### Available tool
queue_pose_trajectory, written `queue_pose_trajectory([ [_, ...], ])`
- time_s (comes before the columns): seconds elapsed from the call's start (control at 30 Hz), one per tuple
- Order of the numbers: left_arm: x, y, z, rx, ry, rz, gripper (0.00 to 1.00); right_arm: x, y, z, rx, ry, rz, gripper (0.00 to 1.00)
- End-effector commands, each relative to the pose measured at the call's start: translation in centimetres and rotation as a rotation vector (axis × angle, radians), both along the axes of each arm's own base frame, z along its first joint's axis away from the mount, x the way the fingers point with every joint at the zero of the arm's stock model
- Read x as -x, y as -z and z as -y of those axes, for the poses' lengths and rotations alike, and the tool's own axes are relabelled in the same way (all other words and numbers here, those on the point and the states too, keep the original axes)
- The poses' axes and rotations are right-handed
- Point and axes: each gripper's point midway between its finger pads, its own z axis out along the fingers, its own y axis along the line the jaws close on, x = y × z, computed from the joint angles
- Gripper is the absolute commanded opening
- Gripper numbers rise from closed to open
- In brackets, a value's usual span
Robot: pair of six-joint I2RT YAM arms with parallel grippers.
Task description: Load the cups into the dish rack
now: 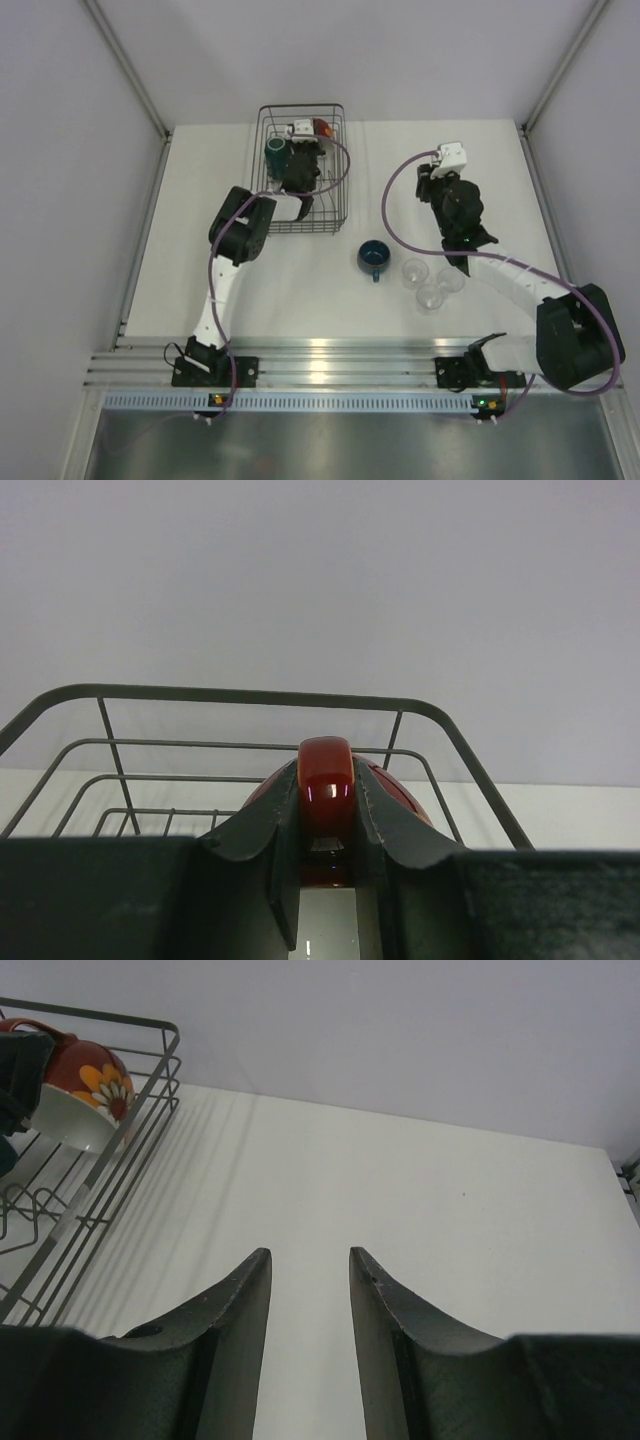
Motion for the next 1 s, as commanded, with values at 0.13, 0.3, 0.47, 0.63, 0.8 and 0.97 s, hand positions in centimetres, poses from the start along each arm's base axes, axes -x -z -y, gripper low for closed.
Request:
queue_pose_trajectory([
  [0.13, 3.0, -4.6, 0.1, 0.043, -0.03, 0.203, 0.0, 0.3, -2.4, 0.5, -0.064, -0.017, 0.066, 0.38],
  [0.3, 3.6, -3.7, 0.1, 0.025, -0.041, 0.175, 0.0, 0.3, -2.7, 0.6, -0.072, -0.02, 0.073, 0.38],
  [0.47, 4.2, -4.4, 0.0, 0.015, -0.049, 0.173, 0.0, 0.2, -3.1, 0.6, -0.077, -0.023, 0.078, 0.39],
  [0.63, 5.0, -4.3, -0.5, 0.011, -0.054, 0.153, 0.0, 0.2, -3.2, 0.6, -0.081, -0.031, 0.077, 0.4],
  [0.8, 5.7, -4.6, -0.6, 0.005, -0.04, 0.148, 0.0, 0.2, -3.7, 0.6, -0.085, -0.032, 0.086, 0.41],
  [0.97, 6.3, -4.1, -0.4, -0.01, -0.017, 0.136, 0.0, 0.5, -4.5, 0.7, -0.091, -0.032, 0.103, 0.41],
])
